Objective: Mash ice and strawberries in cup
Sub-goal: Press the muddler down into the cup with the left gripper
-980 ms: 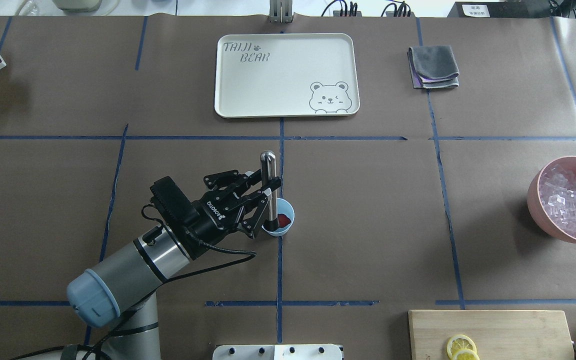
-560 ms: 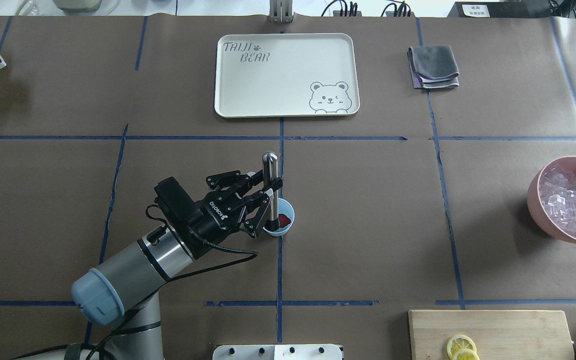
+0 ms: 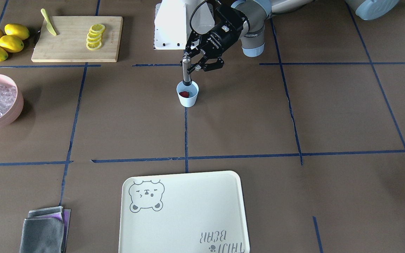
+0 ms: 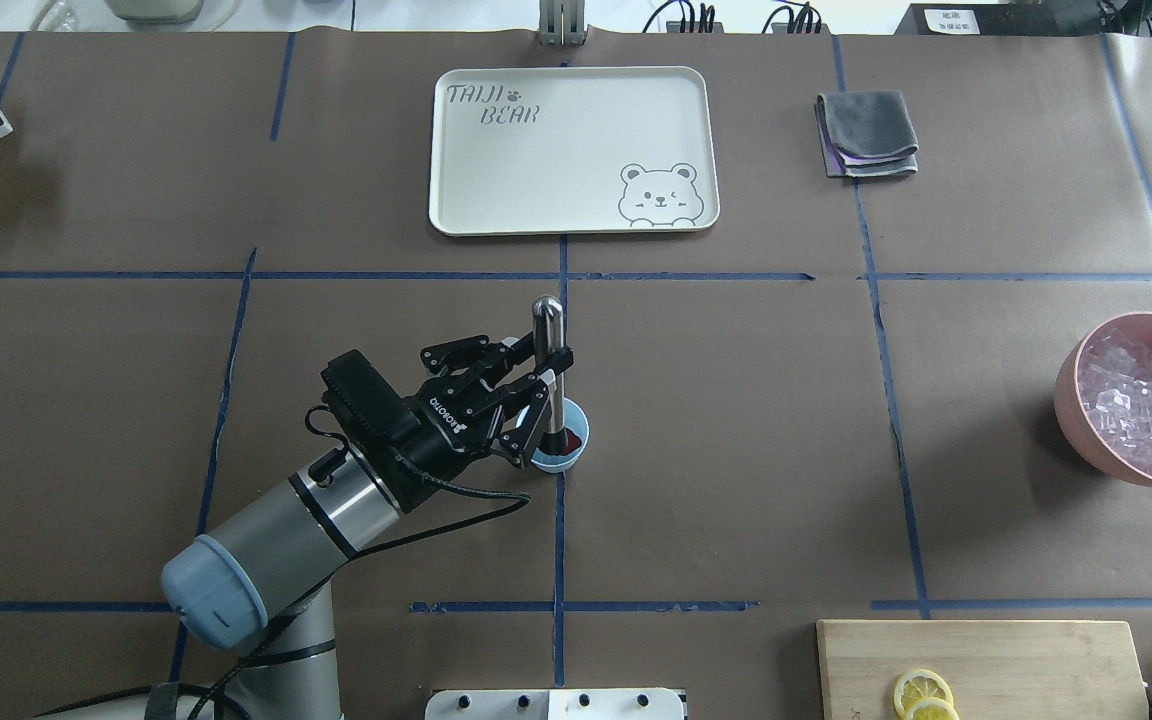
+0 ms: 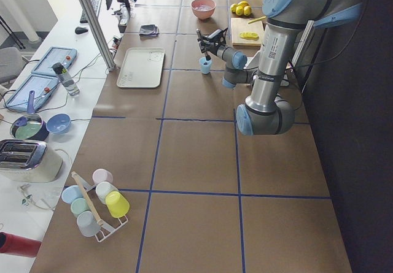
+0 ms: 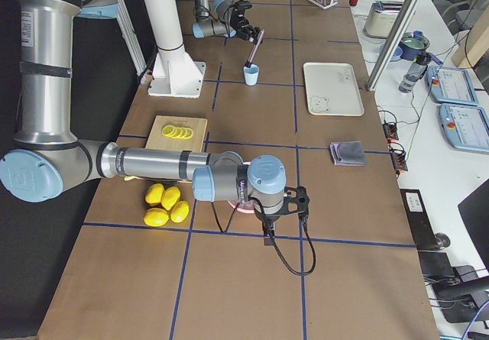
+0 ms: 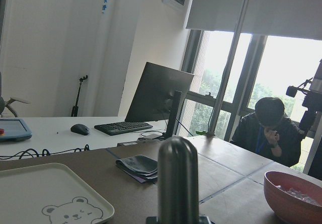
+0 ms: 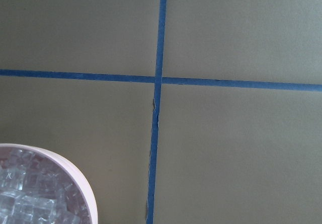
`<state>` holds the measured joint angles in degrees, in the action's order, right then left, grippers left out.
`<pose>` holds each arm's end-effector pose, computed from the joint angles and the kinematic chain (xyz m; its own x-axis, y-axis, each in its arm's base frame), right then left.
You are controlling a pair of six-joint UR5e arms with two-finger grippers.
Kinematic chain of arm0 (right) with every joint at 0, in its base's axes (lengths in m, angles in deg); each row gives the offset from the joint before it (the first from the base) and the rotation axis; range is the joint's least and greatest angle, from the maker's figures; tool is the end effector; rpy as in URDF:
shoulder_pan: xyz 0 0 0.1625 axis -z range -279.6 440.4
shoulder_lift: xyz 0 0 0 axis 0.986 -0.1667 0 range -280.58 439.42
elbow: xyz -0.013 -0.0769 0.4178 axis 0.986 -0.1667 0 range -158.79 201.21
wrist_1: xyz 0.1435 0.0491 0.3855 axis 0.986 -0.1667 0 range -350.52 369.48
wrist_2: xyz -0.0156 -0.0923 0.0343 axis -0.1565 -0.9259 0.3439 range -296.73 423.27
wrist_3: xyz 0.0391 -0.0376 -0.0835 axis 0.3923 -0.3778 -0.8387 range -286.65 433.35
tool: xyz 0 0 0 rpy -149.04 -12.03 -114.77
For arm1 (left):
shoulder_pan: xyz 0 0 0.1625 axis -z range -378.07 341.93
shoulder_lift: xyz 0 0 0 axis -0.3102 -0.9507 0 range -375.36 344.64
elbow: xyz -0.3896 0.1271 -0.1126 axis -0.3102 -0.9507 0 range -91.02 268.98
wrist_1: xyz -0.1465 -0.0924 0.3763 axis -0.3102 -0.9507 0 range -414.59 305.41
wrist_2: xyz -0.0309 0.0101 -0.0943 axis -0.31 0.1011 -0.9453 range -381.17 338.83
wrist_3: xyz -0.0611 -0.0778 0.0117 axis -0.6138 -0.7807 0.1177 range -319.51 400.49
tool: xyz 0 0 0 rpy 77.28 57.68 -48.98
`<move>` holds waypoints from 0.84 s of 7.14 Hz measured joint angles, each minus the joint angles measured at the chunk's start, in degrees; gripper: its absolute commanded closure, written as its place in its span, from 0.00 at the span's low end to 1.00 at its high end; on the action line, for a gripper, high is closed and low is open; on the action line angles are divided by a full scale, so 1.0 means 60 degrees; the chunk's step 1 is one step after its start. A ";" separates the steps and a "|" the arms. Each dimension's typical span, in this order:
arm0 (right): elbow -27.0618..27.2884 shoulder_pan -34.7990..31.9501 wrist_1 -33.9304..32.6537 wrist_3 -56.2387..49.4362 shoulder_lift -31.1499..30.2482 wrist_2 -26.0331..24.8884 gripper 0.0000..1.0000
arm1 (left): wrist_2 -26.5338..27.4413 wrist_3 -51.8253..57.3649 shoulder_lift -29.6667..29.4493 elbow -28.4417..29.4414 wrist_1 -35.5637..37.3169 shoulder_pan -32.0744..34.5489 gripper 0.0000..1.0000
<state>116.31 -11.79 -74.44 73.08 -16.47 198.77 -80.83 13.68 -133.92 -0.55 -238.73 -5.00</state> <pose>0.0796 -0.4515 0.6510 0.7031 -0.0433 0.7097 -0.0349 0.9948 0.0953 0.5125 -0.3074 0.2209 0.3113 0.7185 -0.6220 0.7395 0.2279 0.6334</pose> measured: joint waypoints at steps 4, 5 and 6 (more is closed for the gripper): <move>0.0004 0.0000 0.0009 0.0000 0.0008 0.0004 0.00 | 0.0130 -0.0034 -0.0101 0.0389 -0.0002 0.0051 1.00; 0.0010 0.0000 0.0002 0.0000 0.0005 0.0001 0.00 | 0.0139 -0.0047 -0.0154 0.0538 -0.0008 0.0055 1.00; 0.0012 0.0000 0.0002 0.0000 0.0002 -0.0006 0.00 | 0.0166 -0.0058 -0.0203 0.0641 -0.0012 0.0056 1.00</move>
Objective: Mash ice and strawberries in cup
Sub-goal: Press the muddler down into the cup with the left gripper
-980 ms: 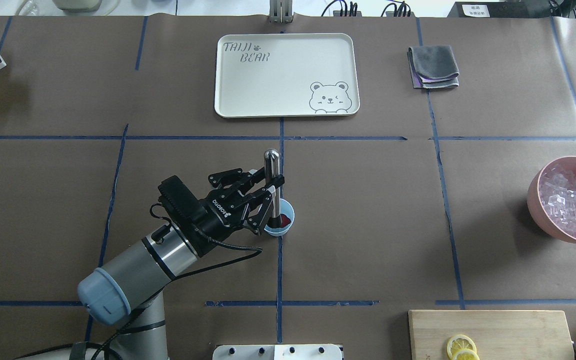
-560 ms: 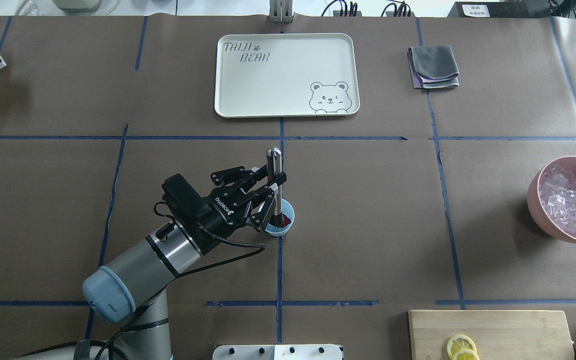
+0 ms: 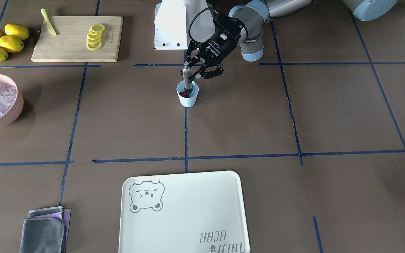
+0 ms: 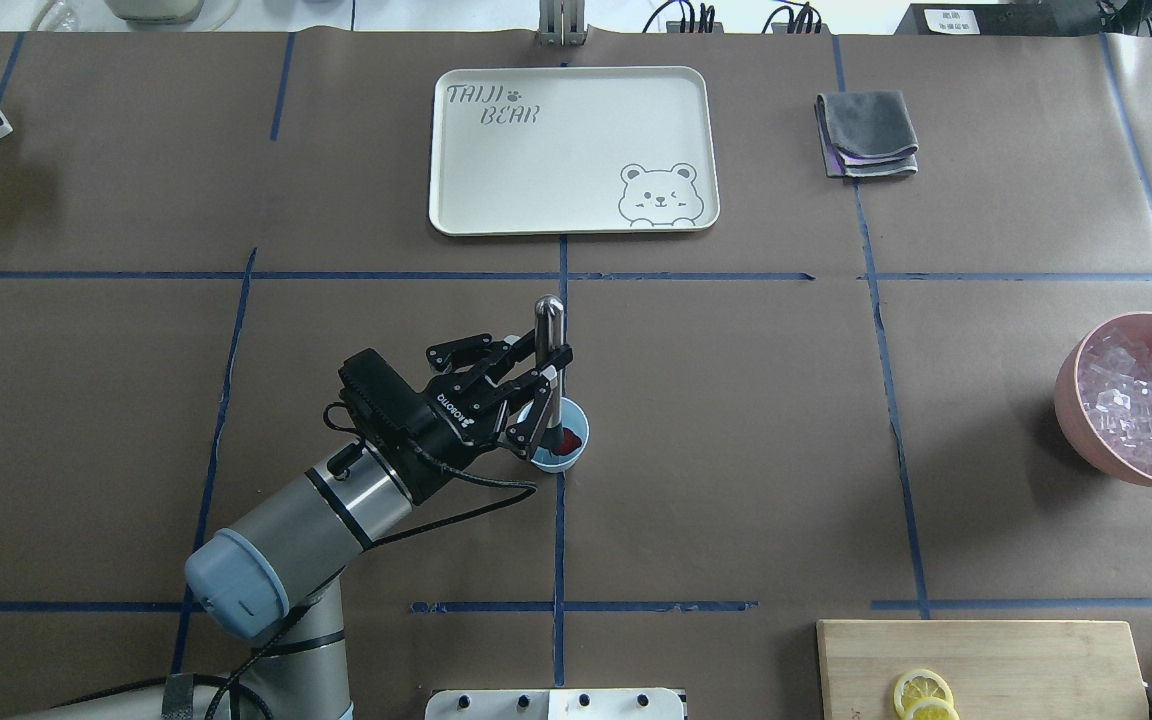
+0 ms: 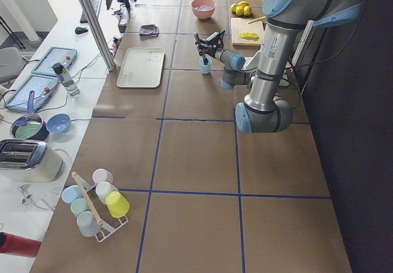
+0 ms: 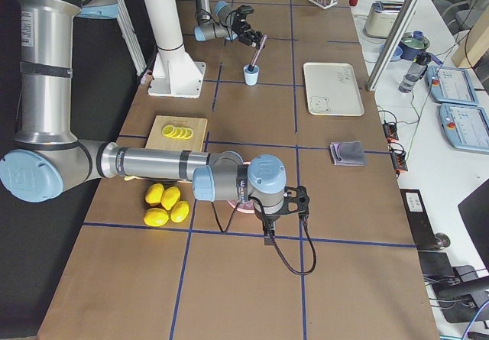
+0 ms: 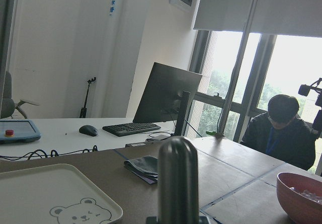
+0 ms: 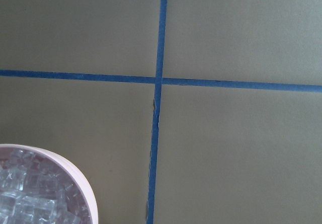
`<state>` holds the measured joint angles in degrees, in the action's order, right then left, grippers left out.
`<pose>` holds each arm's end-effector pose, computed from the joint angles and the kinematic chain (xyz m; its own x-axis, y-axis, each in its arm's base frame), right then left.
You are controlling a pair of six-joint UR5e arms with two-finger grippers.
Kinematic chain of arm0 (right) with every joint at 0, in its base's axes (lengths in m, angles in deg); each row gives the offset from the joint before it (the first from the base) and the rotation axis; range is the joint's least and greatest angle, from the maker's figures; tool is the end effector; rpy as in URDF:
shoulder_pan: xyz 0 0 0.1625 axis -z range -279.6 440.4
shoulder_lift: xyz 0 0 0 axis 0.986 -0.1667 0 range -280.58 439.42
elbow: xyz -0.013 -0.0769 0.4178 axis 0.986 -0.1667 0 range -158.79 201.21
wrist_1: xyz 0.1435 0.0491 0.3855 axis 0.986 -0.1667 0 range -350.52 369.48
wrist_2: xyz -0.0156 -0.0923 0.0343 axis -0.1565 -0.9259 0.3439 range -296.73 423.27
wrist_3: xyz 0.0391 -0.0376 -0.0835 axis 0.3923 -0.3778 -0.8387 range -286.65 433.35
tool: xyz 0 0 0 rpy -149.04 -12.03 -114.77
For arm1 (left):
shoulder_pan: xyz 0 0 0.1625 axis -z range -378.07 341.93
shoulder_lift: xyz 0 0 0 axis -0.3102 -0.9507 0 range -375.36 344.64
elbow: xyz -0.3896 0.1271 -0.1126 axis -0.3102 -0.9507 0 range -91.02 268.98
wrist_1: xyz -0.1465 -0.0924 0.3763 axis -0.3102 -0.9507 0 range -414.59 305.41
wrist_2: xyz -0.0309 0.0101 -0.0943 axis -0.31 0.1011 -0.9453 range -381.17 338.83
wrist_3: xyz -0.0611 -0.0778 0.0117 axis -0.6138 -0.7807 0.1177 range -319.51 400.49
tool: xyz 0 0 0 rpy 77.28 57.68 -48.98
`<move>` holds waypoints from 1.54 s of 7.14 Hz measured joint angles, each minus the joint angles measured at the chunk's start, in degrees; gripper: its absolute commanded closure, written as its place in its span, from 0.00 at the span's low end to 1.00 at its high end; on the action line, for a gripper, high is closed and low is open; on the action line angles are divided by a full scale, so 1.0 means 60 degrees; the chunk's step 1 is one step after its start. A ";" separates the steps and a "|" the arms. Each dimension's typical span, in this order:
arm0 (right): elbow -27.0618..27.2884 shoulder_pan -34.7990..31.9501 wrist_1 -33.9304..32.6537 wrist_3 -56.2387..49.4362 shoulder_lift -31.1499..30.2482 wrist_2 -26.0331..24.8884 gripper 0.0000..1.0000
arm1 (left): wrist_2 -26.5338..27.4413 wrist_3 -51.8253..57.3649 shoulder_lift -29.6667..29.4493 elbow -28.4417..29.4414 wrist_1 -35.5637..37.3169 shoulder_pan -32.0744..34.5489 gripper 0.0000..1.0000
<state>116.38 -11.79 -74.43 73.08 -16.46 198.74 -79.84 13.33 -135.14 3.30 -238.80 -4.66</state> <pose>0.0797 -0.4517 0.6503 0.7035 -0.0444 0.7093 -0.0349 0.9947 0.0969 0.5308 -0.3168 0.2340 0.3474 0.6985 -0.6257 0.7195 0.2293 0.6555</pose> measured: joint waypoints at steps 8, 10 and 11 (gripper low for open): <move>0.0003 0.0000 -0.0004 0.0000 -0.0016 0.0026 0.00 | 0.0156 -0.0028 -0.0134 0.0502 0.0008 -0.0102 1.00; 0.0002 0.0000 -0.0005 0.0000 -0.0017 0.0025 0.00 | 0.0168 -0.0029 -0.0142 0.0528 -0.0017 -0.0108 1.00; 0.0002 0.0000 -0.0005 0.0000 -0.0013 0.0017 0.00 | 0.0165 -0.0033 -0.0160 0.0503 -0.0016 -0.0109 1.00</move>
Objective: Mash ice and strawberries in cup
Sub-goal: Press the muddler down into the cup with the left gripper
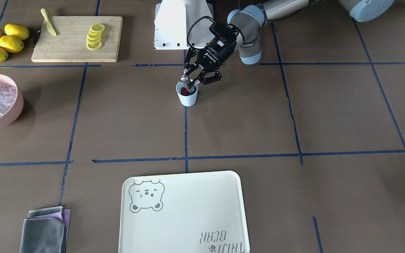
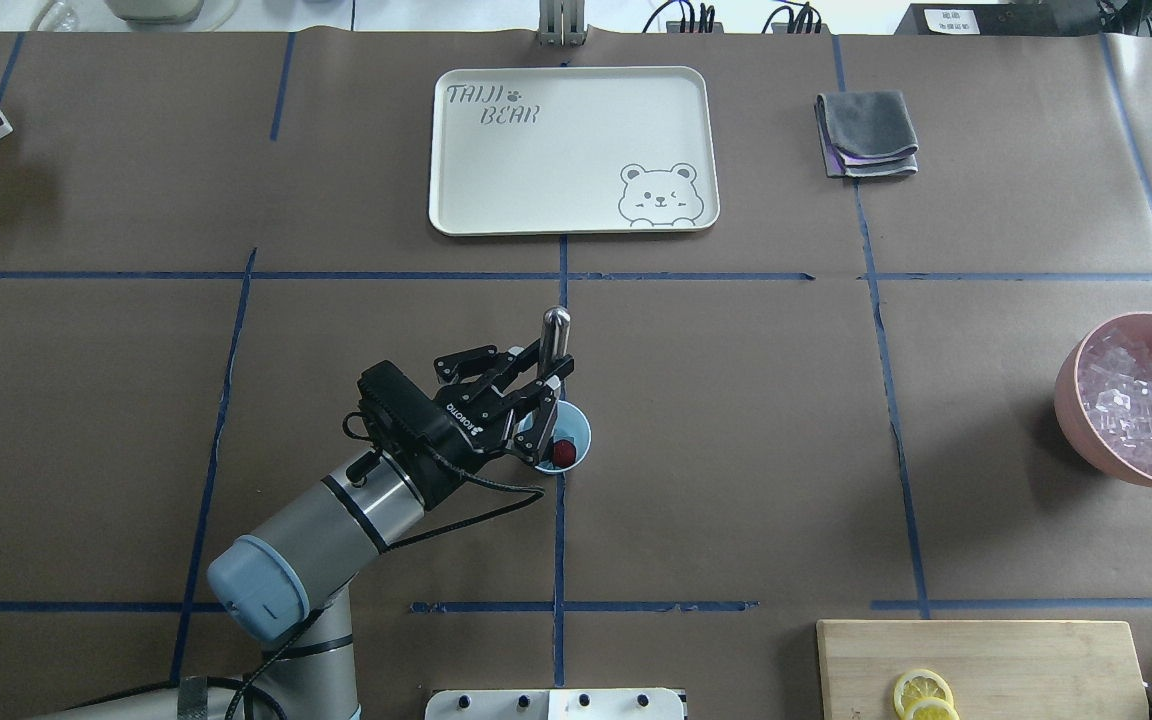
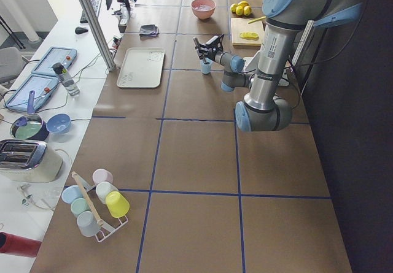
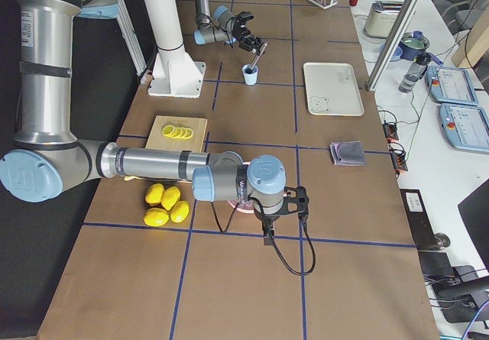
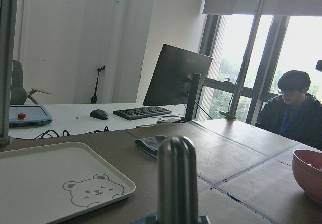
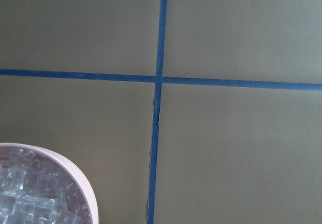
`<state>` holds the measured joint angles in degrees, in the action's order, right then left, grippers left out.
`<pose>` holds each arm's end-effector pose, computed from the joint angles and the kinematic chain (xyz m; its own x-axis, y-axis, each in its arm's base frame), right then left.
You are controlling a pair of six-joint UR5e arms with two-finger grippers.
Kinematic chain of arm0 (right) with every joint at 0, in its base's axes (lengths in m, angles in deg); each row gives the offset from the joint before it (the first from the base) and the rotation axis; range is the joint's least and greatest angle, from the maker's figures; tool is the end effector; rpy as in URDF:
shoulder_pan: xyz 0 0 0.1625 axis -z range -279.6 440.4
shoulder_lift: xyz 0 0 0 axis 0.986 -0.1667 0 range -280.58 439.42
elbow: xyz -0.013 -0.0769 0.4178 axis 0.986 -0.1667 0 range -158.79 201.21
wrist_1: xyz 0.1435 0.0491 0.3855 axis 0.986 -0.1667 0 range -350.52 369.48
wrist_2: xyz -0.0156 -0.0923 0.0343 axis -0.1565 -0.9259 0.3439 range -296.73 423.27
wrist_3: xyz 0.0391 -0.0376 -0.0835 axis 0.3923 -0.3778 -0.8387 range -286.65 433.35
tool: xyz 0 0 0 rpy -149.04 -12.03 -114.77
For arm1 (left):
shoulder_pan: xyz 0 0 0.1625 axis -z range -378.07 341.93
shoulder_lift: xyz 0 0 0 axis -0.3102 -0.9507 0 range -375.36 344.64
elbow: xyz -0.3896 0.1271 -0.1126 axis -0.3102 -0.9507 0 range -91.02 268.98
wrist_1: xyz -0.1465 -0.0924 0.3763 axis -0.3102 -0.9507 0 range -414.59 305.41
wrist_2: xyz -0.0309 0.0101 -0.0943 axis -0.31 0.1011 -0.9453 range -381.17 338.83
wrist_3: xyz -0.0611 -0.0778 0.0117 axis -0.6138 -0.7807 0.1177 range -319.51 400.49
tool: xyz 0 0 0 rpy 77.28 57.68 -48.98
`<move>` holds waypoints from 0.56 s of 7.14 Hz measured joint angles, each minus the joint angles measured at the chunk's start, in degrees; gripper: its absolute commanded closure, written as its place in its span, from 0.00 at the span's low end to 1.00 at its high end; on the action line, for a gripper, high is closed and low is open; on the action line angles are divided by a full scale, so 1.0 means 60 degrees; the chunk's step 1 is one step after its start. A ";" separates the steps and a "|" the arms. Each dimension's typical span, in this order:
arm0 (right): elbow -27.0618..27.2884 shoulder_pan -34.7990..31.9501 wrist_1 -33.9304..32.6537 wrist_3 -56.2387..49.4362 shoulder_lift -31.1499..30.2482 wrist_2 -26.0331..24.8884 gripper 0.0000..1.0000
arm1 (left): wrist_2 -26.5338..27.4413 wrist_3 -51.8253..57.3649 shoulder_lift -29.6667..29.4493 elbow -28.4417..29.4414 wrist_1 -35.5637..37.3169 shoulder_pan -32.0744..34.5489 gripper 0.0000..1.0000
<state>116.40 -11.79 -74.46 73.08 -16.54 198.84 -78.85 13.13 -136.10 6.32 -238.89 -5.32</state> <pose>0.0795 -0.4510 0.6507 0.7023 -0.0435 0.7106 -0.0349 0.9948 0.0953 0.5493 -0.3155 0.2445 0.3673 0.6864 -0.6277 0.7006 0.2396 0.6721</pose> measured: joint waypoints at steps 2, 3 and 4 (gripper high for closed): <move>0.0014 0.0000 0.0003 0.0000 -0.0014 -0.0016 0.00 | -0.0022 -0.0012 -0.0112 -0.0320 0.0033 0.0049 1.00; 0.0022 0.0000 0.0009 -0.0003 -0.0046 -0.0028 0.00 | -0.0045 -0.0004 -0.0119 -0.0615 0.0074 0.0109 1.00; 0.0031 0.0000 0.0020 -0.0010 -0.0076 -0.0038 0.00 | -0.0076 0.0005 -0.0062 -0.0972 0.0147 0.0219 1.00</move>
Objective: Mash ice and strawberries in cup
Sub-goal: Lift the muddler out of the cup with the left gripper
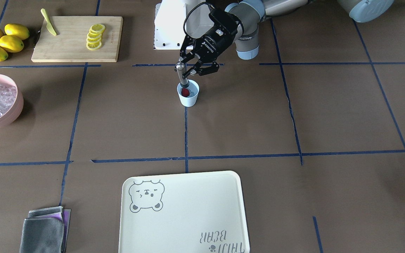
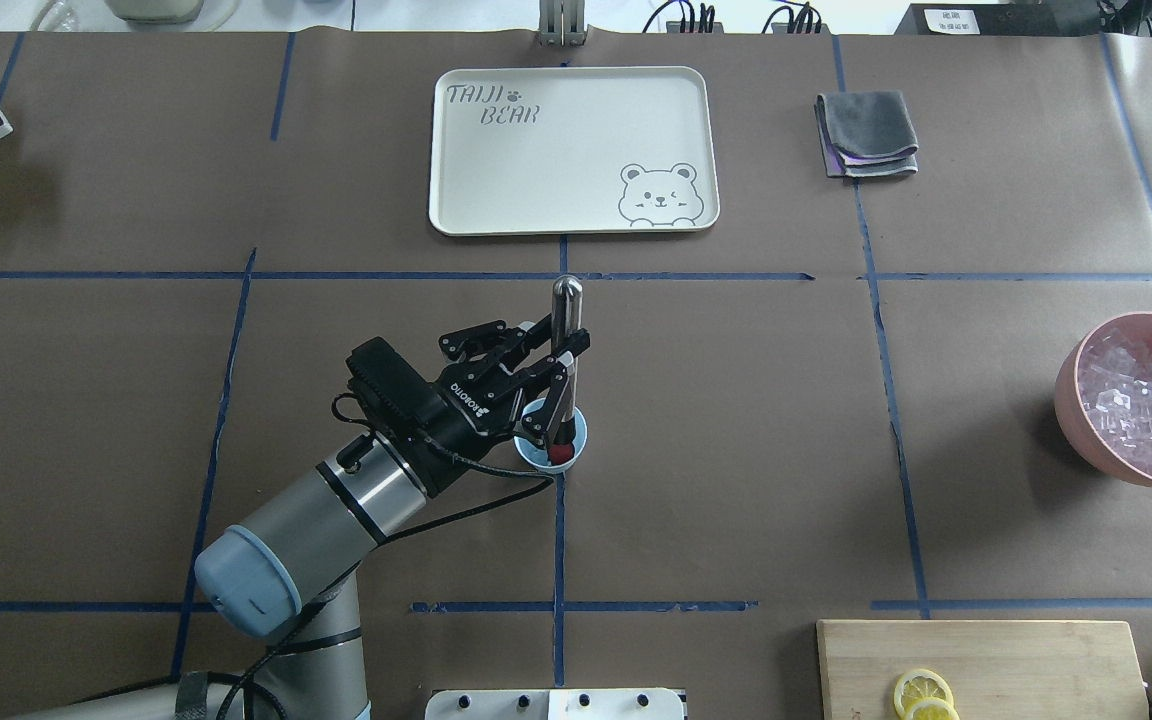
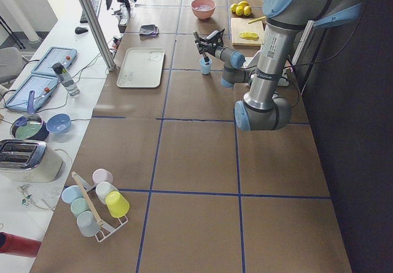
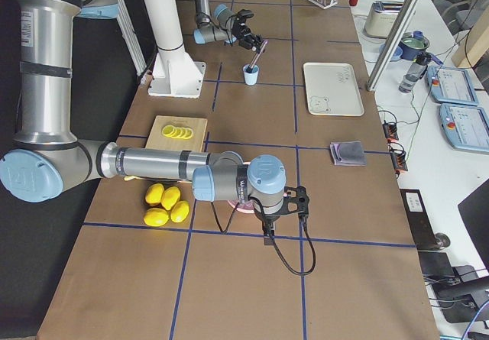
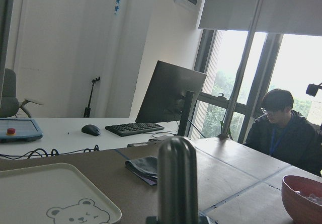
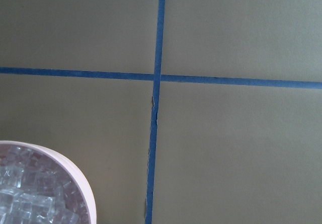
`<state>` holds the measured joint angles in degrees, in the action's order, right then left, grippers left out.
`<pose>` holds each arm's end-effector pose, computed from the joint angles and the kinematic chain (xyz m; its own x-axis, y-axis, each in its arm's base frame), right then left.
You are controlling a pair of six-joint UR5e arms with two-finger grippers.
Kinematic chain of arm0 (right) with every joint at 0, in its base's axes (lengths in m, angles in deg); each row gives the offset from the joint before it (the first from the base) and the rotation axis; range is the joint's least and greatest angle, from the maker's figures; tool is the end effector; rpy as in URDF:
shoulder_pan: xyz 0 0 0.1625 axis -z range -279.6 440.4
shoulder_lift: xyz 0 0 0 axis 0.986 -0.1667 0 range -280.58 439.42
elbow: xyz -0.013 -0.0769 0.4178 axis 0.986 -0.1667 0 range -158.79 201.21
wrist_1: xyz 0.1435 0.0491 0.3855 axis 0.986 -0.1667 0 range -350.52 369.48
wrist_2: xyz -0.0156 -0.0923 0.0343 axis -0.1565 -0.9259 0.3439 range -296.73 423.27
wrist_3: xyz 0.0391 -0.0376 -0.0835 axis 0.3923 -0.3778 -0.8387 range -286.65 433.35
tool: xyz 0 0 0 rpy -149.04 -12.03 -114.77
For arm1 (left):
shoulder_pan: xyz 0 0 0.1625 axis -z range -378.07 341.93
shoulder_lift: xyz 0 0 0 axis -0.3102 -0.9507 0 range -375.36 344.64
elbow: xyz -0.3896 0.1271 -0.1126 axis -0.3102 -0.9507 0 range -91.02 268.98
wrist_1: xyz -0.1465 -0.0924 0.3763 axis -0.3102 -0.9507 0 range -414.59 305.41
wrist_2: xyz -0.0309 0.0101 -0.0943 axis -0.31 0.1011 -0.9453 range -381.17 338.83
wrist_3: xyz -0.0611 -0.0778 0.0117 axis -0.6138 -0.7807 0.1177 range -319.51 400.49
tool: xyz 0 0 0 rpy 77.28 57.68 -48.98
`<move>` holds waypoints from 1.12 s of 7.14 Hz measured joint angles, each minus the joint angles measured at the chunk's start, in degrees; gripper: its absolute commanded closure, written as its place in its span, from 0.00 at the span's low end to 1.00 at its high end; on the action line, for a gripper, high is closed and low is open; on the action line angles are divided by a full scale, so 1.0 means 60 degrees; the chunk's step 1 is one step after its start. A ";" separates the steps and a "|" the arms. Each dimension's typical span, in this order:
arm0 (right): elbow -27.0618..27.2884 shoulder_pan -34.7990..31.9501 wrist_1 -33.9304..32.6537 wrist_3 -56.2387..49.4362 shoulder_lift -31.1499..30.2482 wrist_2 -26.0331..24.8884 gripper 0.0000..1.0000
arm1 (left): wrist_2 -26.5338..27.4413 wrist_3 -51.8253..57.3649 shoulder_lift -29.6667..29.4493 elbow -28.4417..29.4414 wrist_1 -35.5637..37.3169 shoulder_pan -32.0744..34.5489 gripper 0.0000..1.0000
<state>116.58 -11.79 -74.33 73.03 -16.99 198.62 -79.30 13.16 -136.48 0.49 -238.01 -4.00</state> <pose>0.0796 -0.4475 0.6527 0.7049 -0.0422 0.7080 -0.0343 0.9950 0.0935 0.5147 -0.3206 0.2028 0.3221 0.6971 -0.6406 0.7617 0.2110 0.6126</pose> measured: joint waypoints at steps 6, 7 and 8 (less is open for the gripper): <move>0.0209 -0.0015 0.0036 0.0012 0.0017 0.0137 0.00 | -0.3348 -0.3581 0.0941 -0.1511 0.3754 0.3939 1.00; 0.0238 -0.0015 0.0024 0.0019 0.0059 0.0172 0.00 | -0.4770 -0.4276 0.1286 -0.1512 0.4593 0.4998 1.00; 0.0264 -0.0015 0.0032 0.0022 0.0077 0.0277 0.00 | -0.6121 -0.4665 0.1595 -0.1505 0.5458 0.5890 1.00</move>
<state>118.17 -11.88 -74.14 73.16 -16.53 200.28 -116.03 -14.83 -126.90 -8.54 -205.27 31.34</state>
